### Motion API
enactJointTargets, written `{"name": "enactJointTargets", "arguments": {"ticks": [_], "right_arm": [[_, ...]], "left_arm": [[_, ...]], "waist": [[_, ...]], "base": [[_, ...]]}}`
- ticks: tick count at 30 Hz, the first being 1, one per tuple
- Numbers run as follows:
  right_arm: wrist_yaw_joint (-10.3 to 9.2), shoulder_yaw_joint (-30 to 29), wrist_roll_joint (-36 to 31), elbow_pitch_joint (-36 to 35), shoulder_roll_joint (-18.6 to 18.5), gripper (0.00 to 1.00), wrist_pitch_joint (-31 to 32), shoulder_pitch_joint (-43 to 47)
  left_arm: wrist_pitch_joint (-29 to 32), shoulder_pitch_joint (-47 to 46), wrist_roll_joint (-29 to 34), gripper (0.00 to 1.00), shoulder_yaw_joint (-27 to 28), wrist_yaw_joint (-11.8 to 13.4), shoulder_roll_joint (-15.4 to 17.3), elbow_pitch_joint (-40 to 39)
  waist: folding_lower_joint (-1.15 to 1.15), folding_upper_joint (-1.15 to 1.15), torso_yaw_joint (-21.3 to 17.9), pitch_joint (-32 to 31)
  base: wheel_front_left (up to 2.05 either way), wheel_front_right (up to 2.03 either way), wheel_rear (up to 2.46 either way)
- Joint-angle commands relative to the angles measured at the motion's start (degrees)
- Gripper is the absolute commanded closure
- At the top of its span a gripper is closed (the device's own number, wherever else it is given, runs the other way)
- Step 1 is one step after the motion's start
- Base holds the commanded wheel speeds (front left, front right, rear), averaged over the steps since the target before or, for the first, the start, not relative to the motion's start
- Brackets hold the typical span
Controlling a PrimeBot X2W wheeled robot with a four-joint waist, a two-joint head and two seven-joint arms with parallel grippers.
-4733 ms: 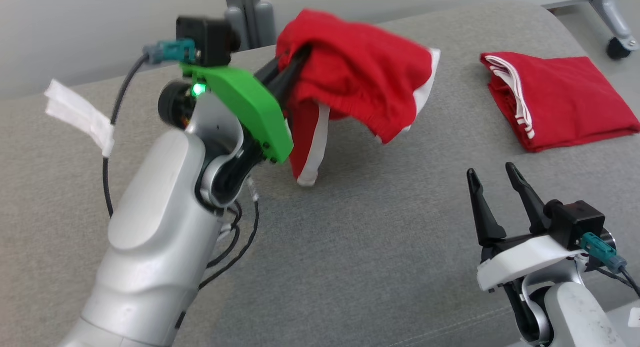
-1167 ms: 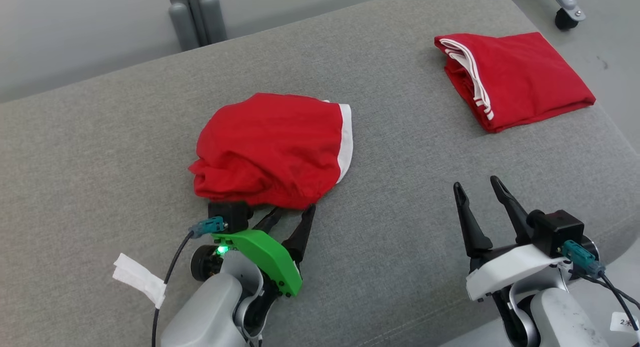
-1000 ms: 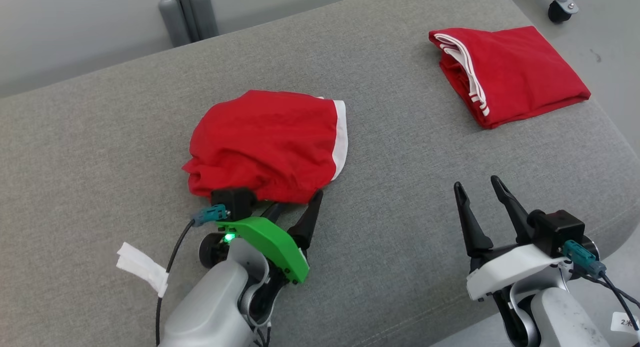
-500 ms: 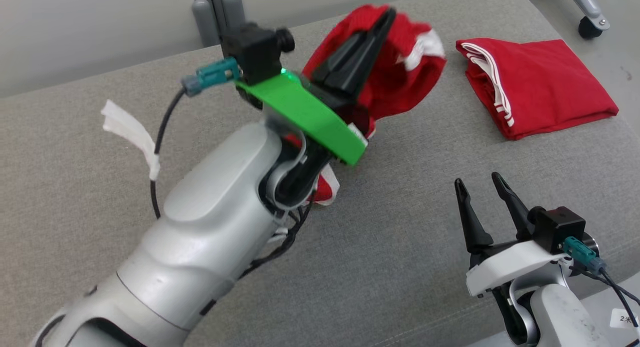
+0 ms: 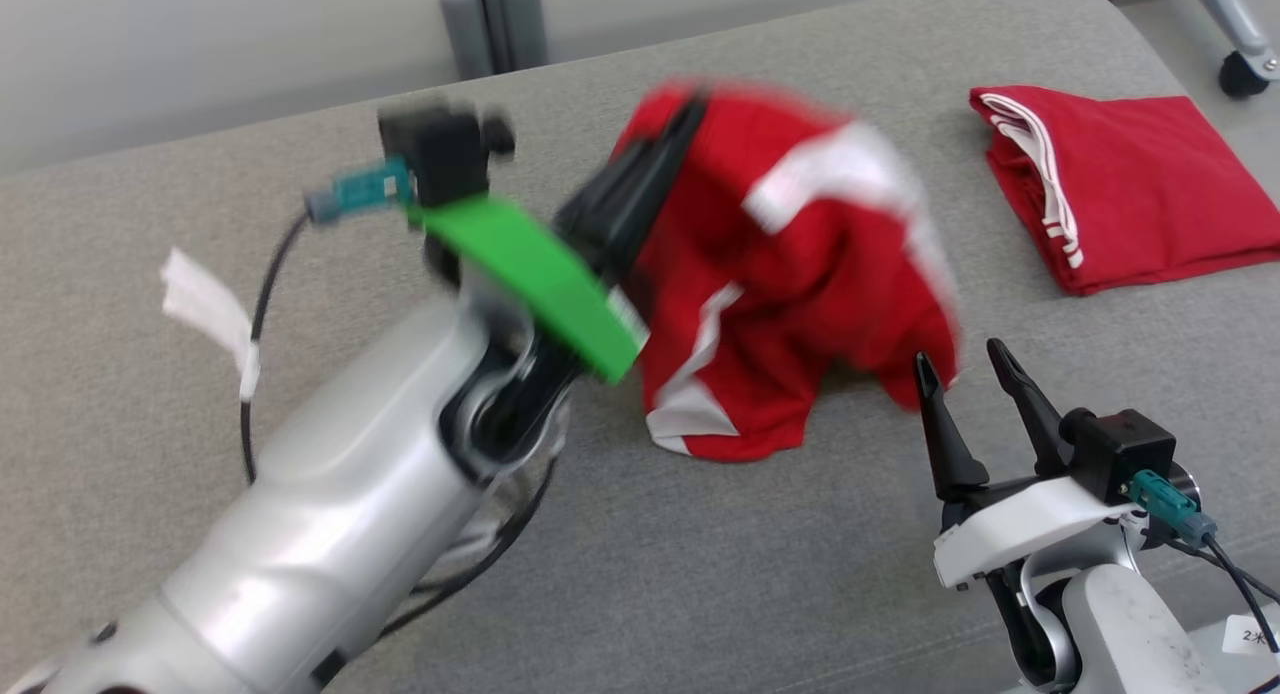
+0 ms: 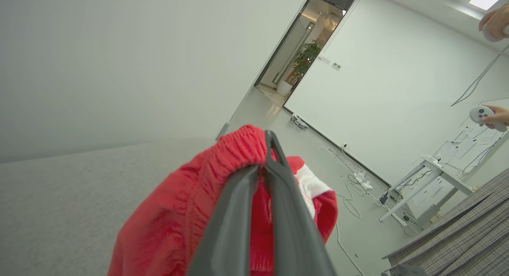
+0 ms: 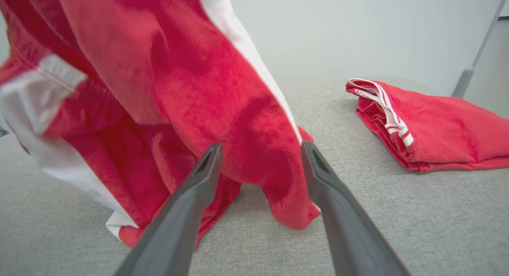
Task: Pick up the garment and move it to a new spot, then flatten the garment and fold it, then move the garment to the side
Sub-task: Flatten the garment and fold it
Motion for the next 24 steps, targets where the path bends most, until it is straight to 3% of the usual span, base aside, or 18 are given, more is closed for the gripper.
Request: {"name": "enactJointTargets", "arguments": {"ticks": [1,4,9,11,19,24], "right_arm": [[-0.09,0.1,-0.1,-0.1,-0.1,0.00,-0.1,0.2],[-0.09,-0.1,-0.2,-0.2,-0.4,0.00,0.1,0.0],[-0.09,-0.1,-0.2,-0.5,-0.8,0.00,0.4,0.0],[-0.09,0.1,-0.3,-0.6,-0.7,0.00,0.6,-0.1],[-0.10,0.2,-0.3,-0.2,-0.9,0.00,1.0,0.7],[-0.09,-0.1,0.0,-0.5,-1.1,0.00,1.2,1.6]], "left_arm": [[1.1,2.3,1.3,1.00,-1.7,-0.1,2.7,2.1],[3.7,6.5,1.7,1.00,-4.9,0.2,6.1,6.5],[4.7,8.6,5.2,1.00,-8.1,3.1,9.2,13.0],[3.2,8.4,6.1,0.00,-8.0,4.8,8.9,15.1],[-0.3,10.9,5.1,0.00,-6.5,6.9,7.7,18.1],[-0.9,14.6,0.6,0.00,-3.9,5.6,7.1,14.7]], "waist": [[0.00,0.00,1.7,0.5],[0.00,0.00,3.3,0.7],[0.00,0.00,6.2,1.0],[0.00,0.00,7.0,0.8],[0.00,0.00,8.5,-1.5],[0.00,0.00,8.5,-2.6]], "base": [[0.00,0.00,0.00],[0.00,0.00,0.00],[0.00,0.00,0.00],[0.00,0.00,0.00],[0.00,0.00,0.00],[0.00,0.00,0.00]]}}
